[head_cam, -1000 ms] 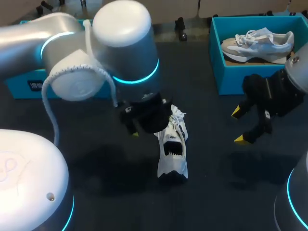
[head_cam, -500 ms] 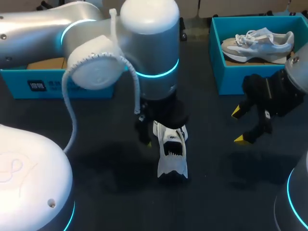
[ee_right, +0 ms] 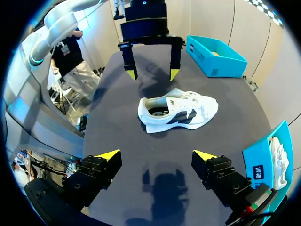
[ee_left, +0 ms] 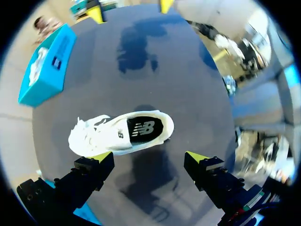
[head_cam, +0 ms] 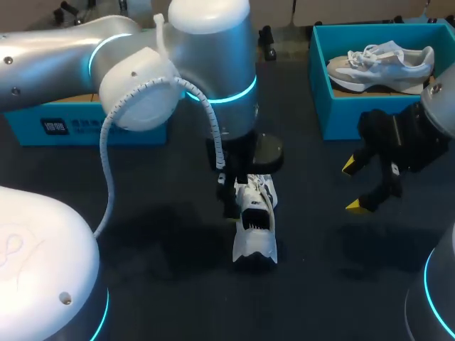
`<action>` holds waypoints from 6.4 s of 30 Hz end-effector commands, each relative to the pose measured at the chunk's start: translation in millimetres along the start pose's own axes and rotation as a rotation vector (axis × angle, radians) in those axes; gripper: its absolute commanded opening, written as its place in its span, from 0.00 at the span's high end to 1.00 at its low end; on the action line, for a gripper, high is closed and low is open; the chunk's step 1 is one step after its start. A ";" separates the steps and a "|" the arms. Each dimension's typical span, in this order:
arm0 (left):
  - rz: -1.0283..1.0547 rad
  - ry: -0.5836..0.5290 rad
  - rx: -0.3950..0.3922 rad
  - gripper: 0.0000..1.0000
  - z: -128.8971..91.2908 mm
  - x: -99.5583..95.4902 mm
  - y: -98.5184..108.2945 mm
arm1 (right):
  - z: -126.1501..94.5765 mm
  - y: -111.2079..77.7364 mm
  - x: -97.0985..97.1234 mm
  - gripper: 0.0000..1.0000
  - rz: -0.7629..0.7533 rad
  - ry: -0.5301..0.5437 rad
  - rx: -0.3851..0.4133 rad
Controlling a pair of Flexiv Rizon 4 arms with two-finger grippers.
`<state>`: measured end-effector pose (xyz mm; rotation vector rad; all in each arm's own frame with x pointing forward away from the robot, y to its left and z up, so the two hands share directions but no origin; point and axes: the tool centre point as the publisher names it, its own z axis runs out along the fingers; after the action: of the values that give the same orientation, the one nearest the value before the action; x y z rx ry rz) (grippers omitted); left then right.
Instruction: Take the shoe out of the shoebox, open the shoe tongue, remove and reinsert the insole, then place the shoe into the shoebox
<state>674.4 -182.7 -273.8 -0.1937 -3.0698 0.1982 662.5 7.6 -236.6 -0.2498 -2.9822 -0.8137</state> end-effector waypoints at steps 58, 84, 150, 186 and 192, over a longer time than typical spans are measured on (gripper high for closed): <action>-0.051 -0.096 -0.032 0.00 115.3 35.0 -32.0 | 0.8 -0.6 0.9 0.00 0.000 -0.002 0.000; -0.052 -0.084 -0.079 0.68 132.8 38.5 -17.4 | 0.8 -0.6 0.9 0.00 0.000 -0.002 0.000; 0.086 0.020 -0.109 1.00 -69.4 39.8 14.0 | 0.8 -0.6 0.9 0.00 0.000 -0.002 0.000; 0.037 0.037 -0.082 1.00 -116.2 -125.5 179.3 | 0.8 -0.6 0.9 0.00 0.000 -0.002 0.000; 0.039 0.028 -0.075 1.00 -125.2 -149.8 216.0 | 0.8 -0.6 0.9 0.00 0.000 -0.002 0.000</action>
<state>849.1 9.1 -189.0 -0.2532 -3.0581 0.0328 662.5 7.6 -236.7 -0.2498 -2.9822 -0.8138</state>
